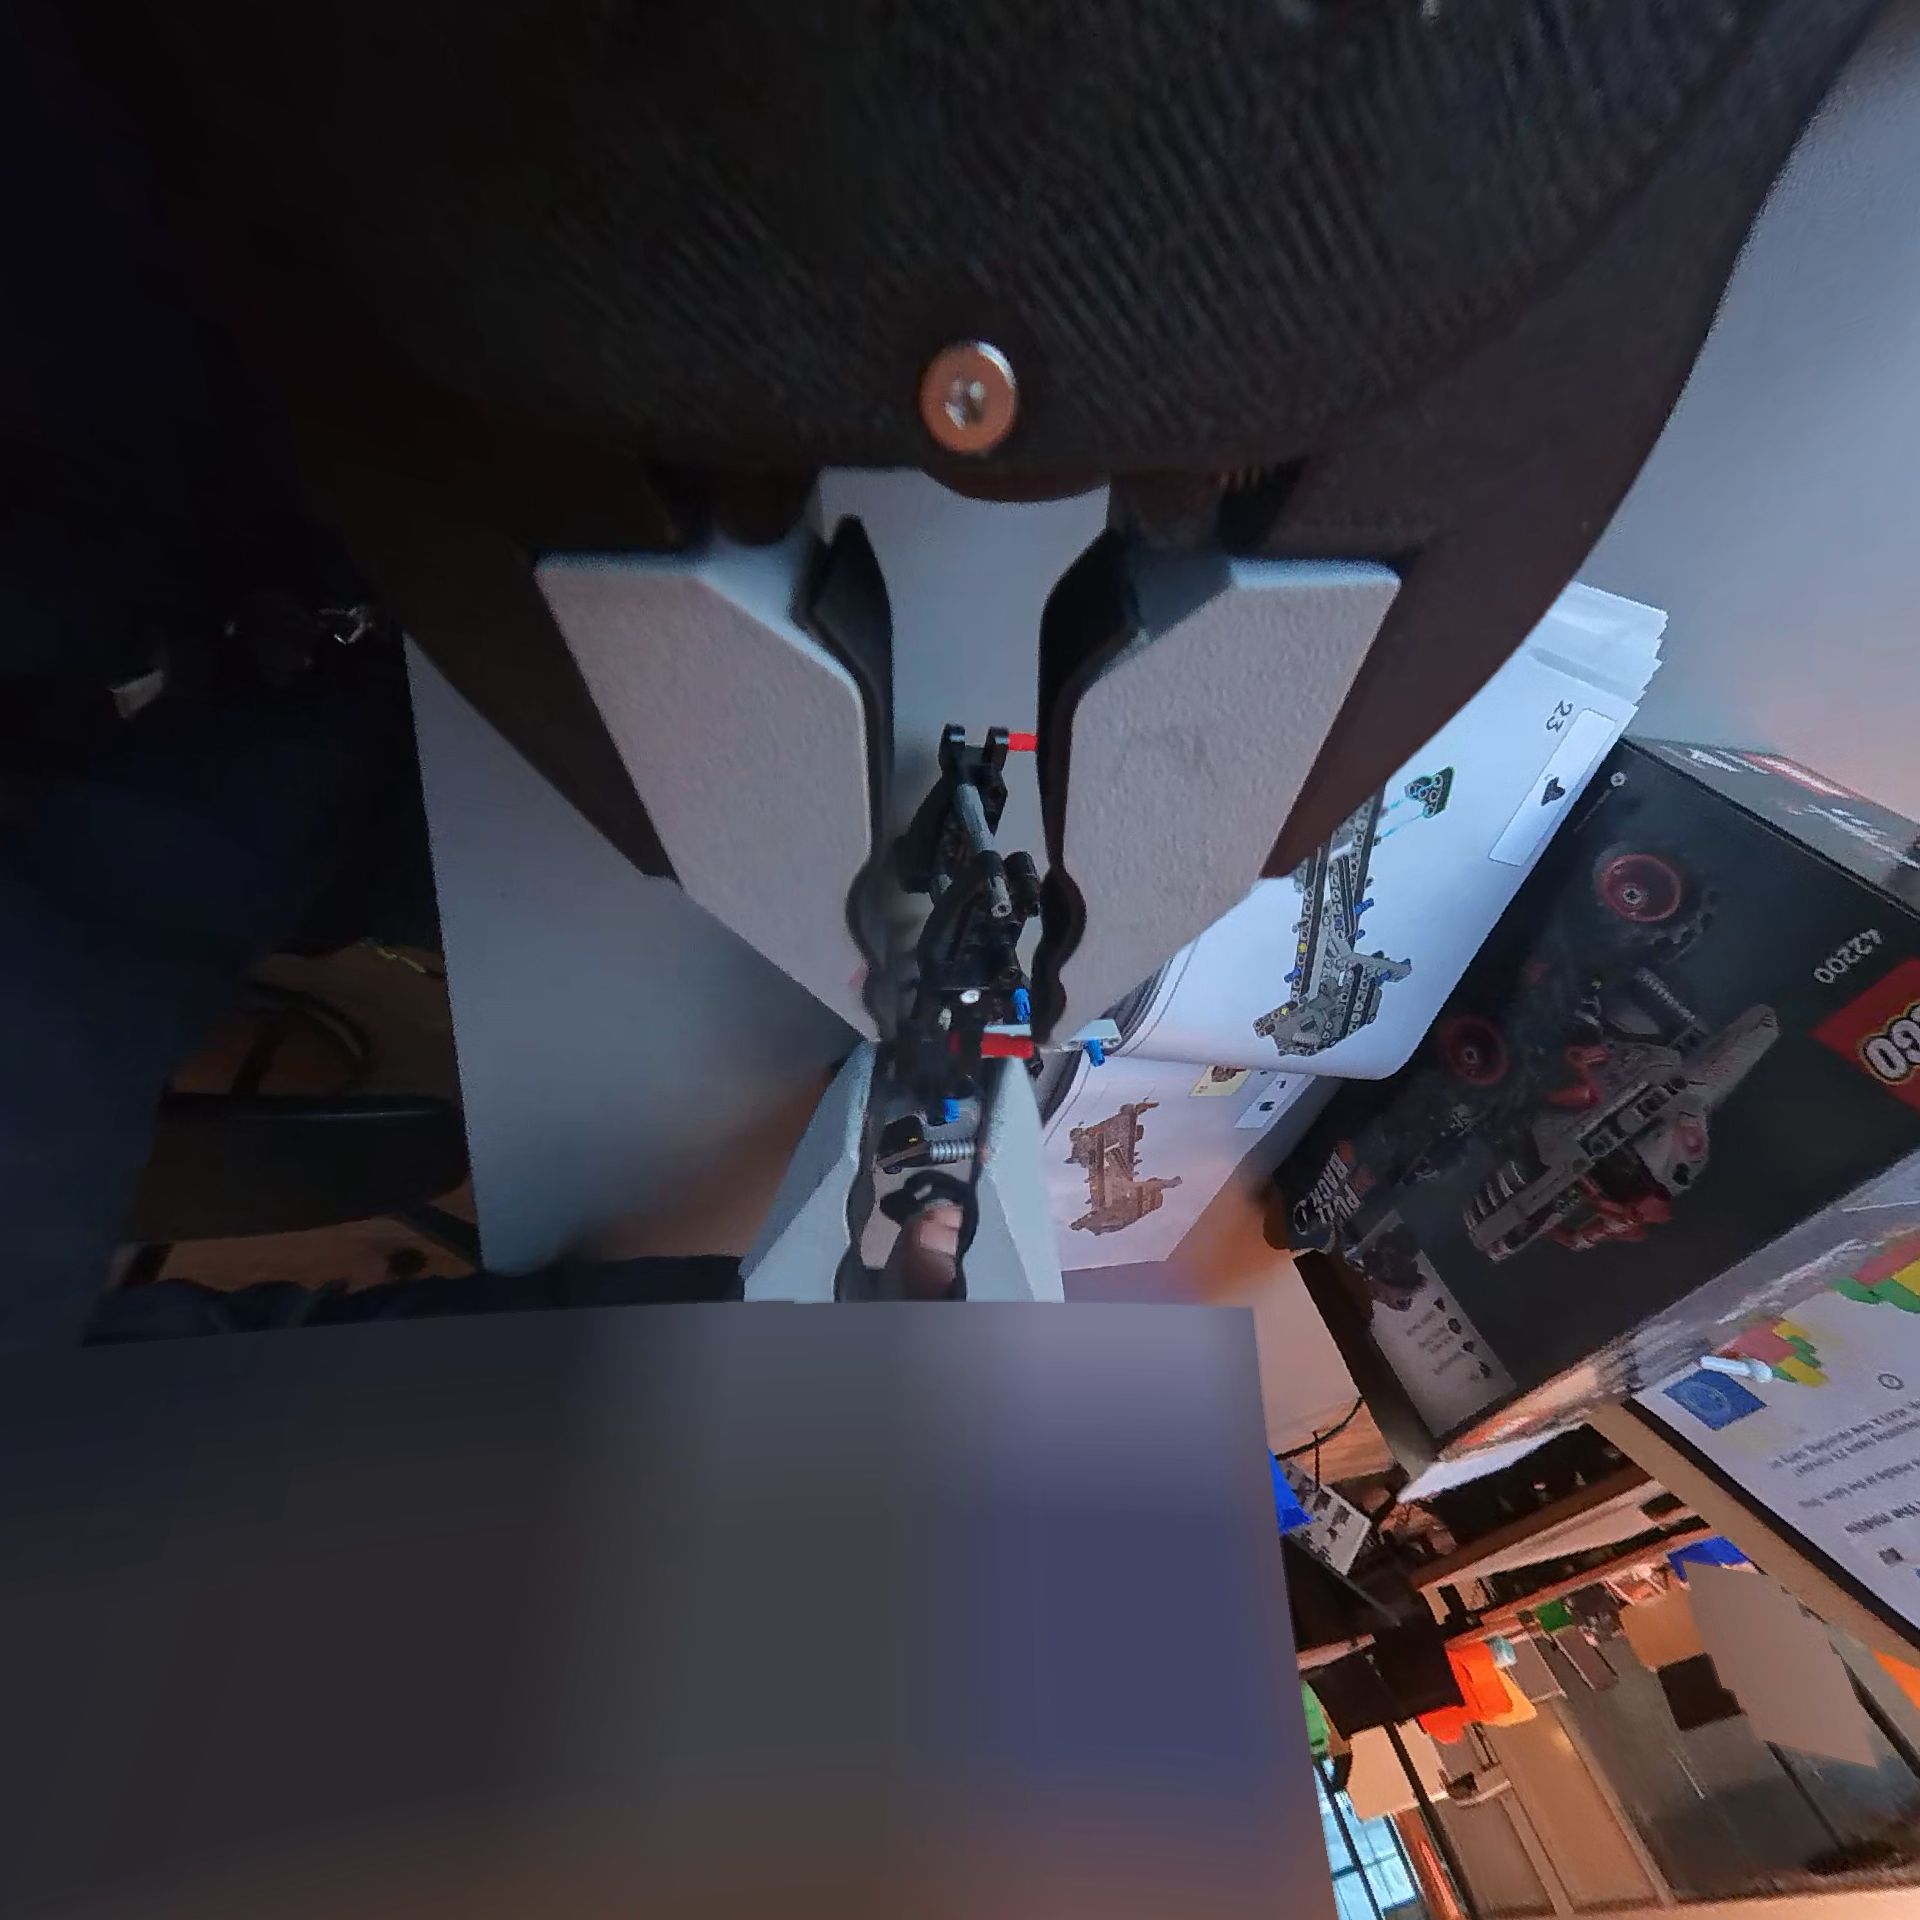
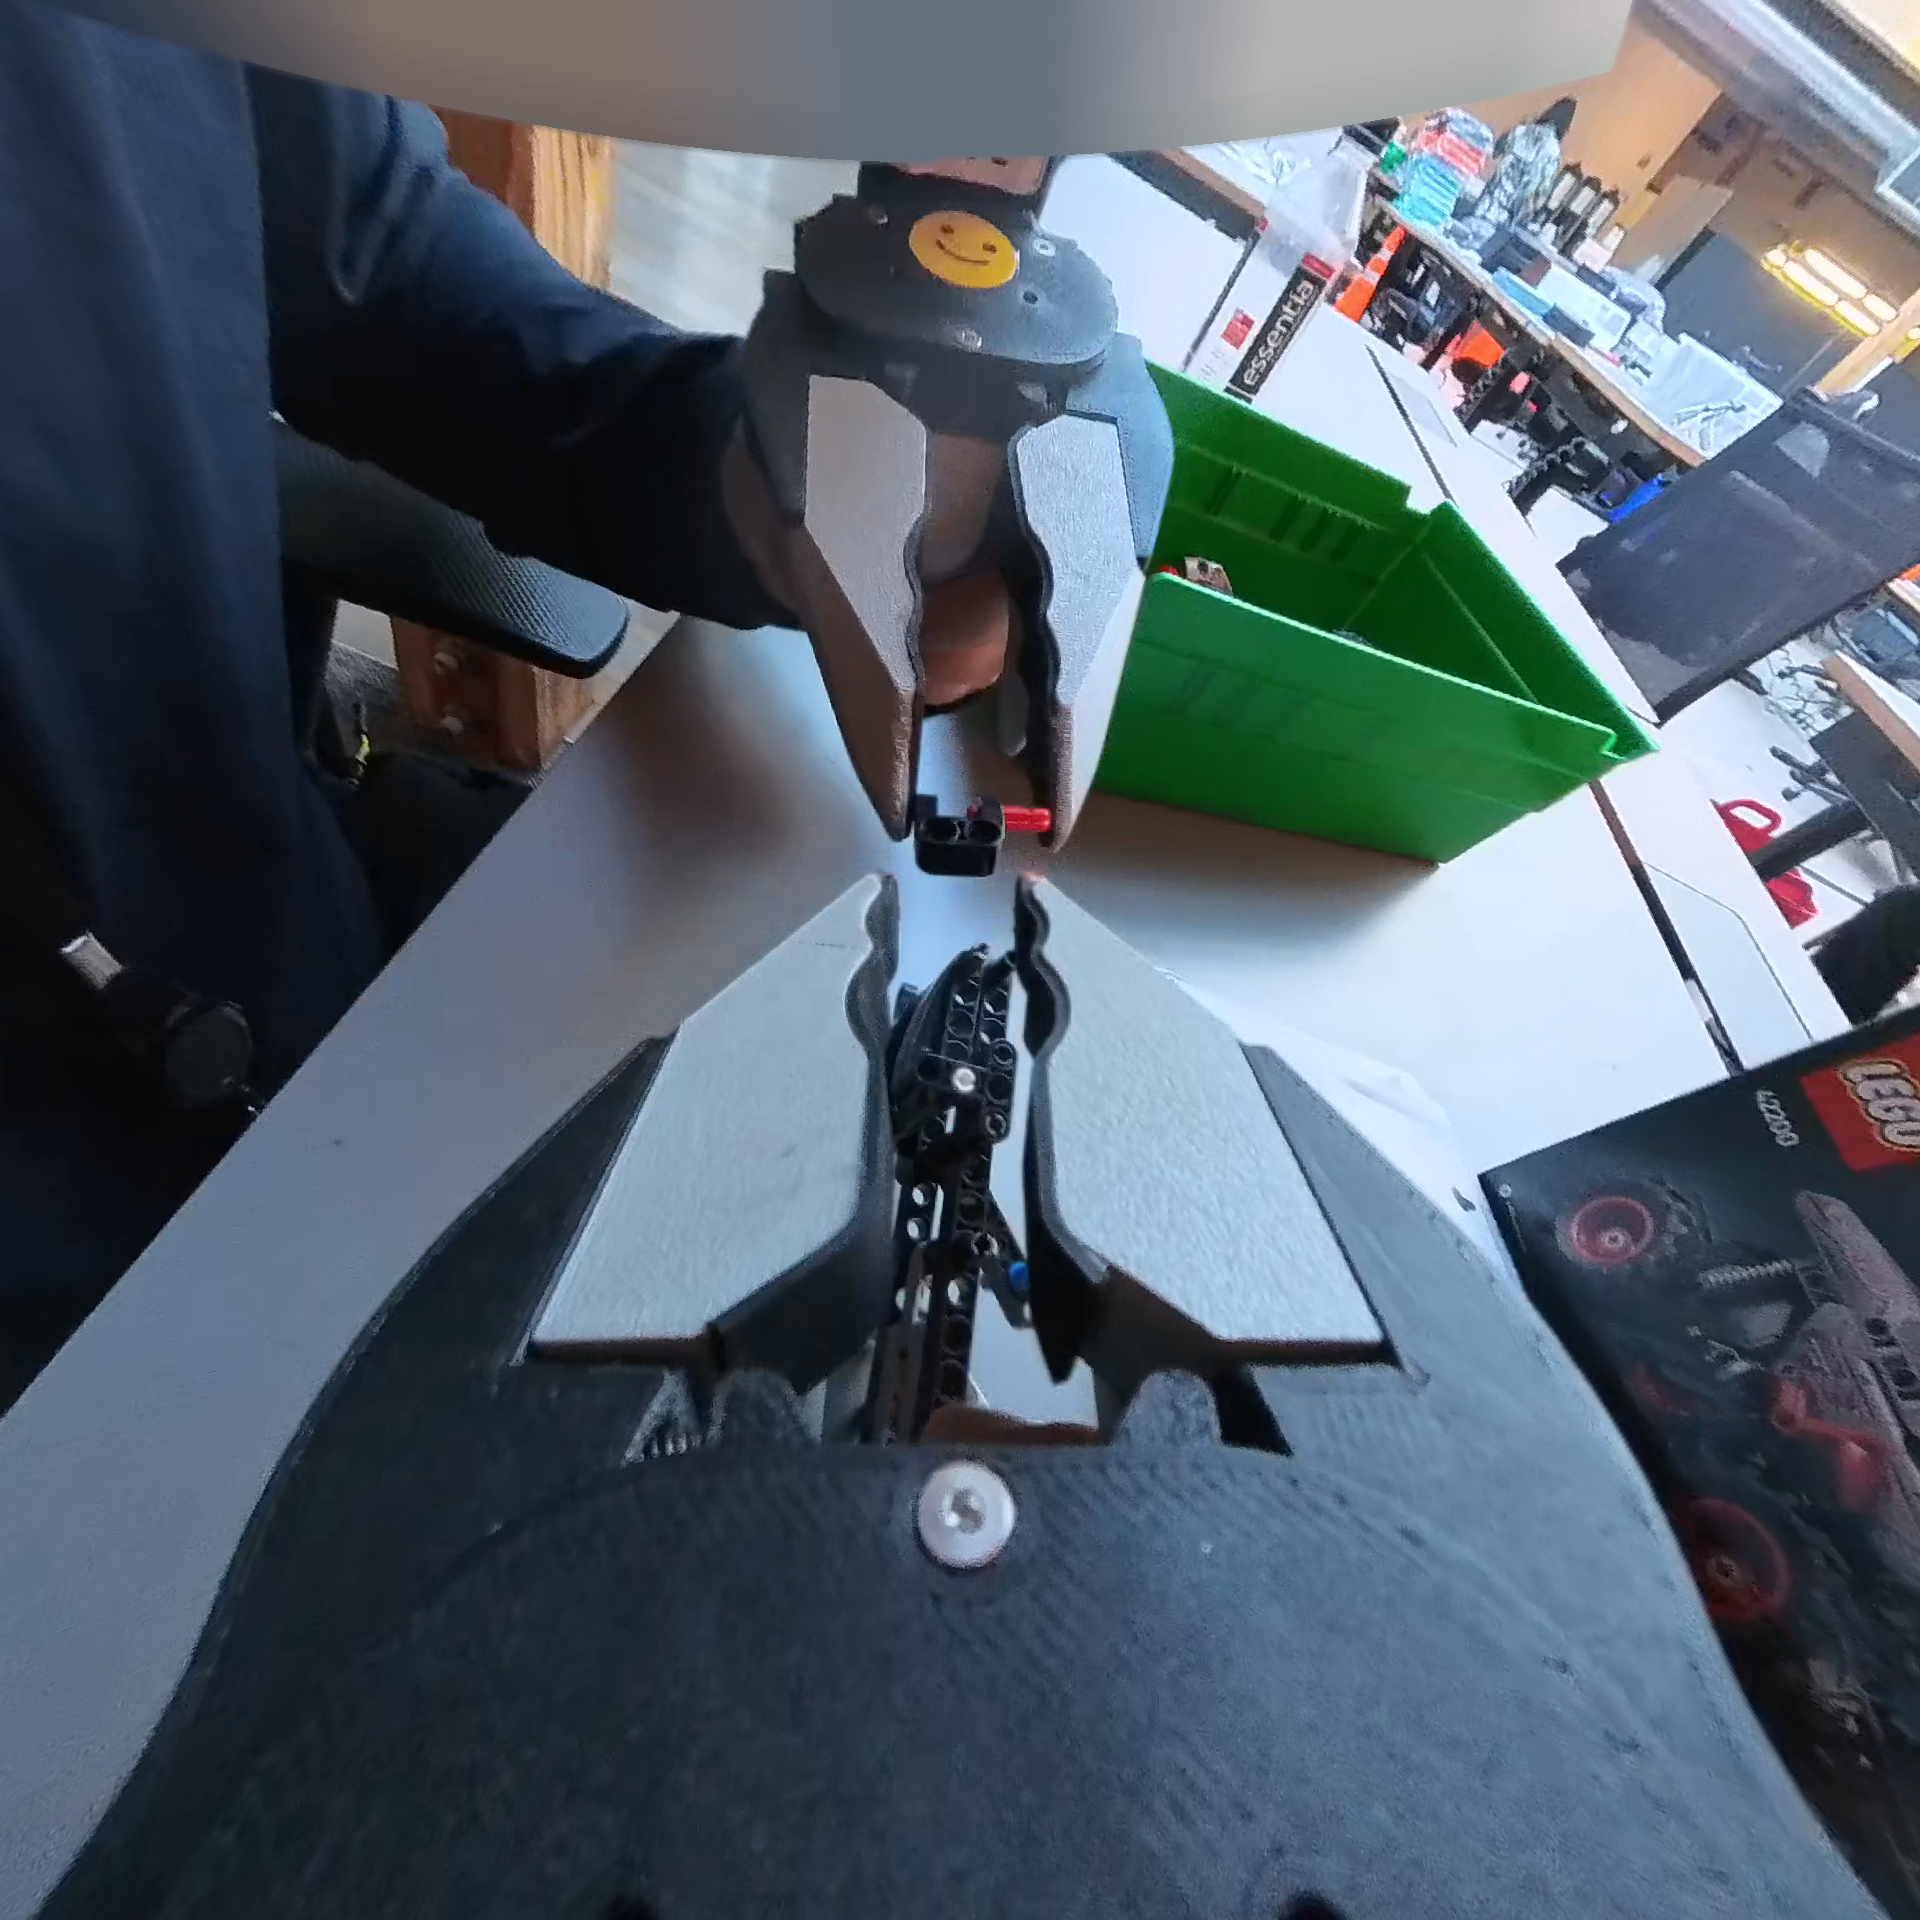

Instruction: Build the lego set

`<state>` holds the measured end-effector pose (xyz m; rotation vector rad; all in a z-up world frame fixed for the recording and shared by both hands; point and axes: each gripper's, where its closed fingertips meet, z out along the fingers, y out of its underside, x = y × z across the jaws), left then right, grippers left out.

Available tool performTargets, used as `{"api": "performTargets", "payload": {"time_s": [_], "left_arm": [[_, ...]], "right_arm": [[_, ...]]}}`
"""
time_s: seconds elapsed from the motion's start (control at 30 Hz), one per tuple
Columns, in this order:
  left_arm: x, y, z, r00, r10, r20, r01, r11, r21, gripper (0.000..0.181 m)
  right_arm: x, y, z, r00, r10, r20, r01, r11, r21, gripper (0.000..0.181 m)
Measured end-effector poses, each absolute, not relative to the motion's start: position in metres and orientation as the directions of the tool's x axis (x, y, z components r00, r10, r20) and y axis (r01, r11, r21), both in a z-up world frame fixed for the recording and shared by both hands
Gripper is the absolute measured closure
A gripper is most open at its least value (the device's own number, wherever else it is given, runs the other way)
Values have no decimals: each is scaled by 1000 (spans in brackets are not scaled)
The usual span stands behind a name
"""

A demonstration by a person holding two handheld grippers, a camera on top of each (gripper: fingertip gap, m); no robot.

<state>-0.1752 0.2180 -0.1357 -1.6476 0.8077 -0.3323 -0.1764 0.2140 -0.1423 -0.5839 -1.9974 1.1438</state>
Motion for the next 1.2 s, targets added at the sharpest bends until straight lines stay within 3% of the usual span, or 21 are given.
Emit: {"api": "performTargets", "payload": {"time_s": [0.2,1.2], "left_arm": [[-180,222,-149,704,-660,-261,-414,-82,-907,159],[-186,227,-155,690,-676,-259,-431,-97,-897,160]], "right_arm": [[-178,216,-145,-605,673,424,49,563,-825,165],[-188,218,-155,-592,645,484,129,668,-733,169]]}}
